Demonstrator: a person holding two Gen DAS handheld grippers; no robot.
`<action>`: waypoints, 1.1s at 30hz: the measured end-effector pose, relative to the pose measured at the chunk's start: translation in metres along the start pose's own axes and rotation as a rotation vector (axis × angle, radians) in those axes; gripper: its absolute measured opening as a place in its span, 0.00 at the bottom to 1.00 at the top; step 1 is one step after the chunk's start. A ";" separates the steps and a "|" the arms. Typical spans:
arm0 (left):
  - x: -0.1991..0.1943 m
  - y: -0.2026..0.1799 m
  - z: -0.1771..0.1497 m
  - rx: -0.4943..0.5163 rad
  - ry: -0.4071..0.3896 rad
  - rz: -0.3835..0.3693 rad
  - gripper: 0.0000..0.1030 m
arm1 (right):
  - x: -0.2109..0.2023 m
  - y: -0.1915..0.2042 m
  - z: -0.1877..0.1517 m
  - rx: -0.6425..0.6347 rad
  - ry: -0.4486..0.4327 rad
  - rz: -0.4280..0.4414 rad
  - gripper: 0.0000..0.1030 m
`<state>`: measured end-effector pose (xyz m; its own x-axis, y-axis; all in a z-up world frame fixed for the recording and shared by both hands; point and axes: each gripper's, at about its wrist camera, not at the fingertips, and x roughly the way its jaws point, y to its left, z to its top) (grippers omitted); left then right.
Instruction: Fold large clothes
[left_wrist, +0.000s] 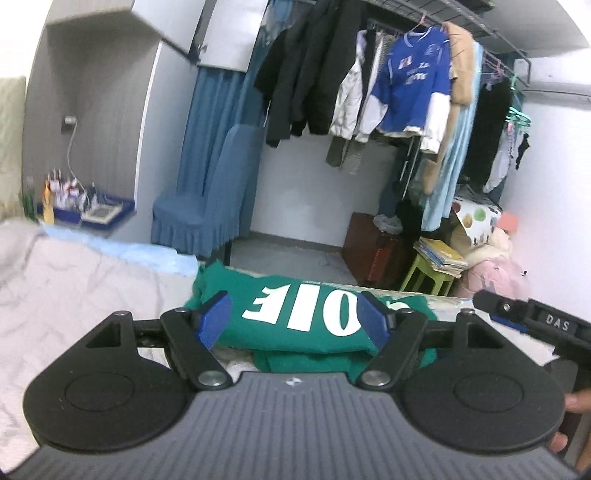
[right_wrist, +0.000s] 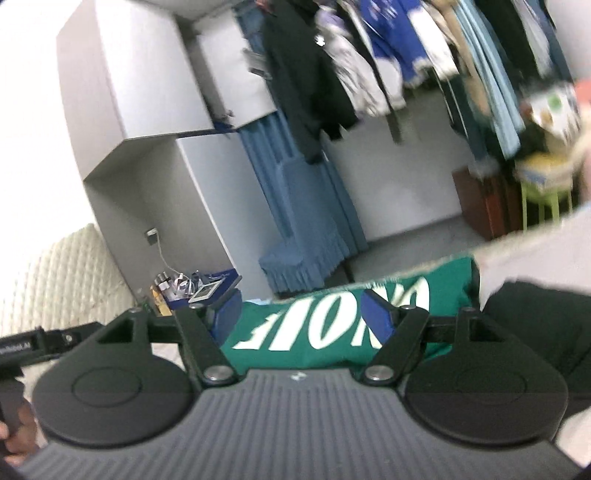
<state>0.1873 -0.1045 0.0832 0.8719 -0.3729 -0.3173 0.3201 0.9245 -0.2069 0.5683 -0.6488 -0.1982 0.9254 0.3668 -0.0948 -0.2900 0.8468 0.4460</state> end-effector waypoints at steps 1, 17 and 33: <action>-0.016 -0.006 0.002 0.009 -0.010 0.000 0.76 | -0.010 0.006 0.001 -0.022 -0.004 0.003 0.72; -0.157 -0.048 -0.044 0.073 -0.044 -0.071 0.78 | -0.112 0.066 -0.034 -0.174 0.039 0.024 0.72; -0.177 -0.008 -0.085 0.061 -0.038 -0.029 0.79 | -0.121 0.077 -0.083 -0.196 0.148 -0.028 0.72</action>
<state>-0.0010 -0.0527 0.0627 0.8752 -0.3972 -0.2762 0.3661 0.9170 -0.1585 0.4135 -0.5965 -0.2264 0.8921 0.3822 -0.2410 -0.3196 0.9108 0.2612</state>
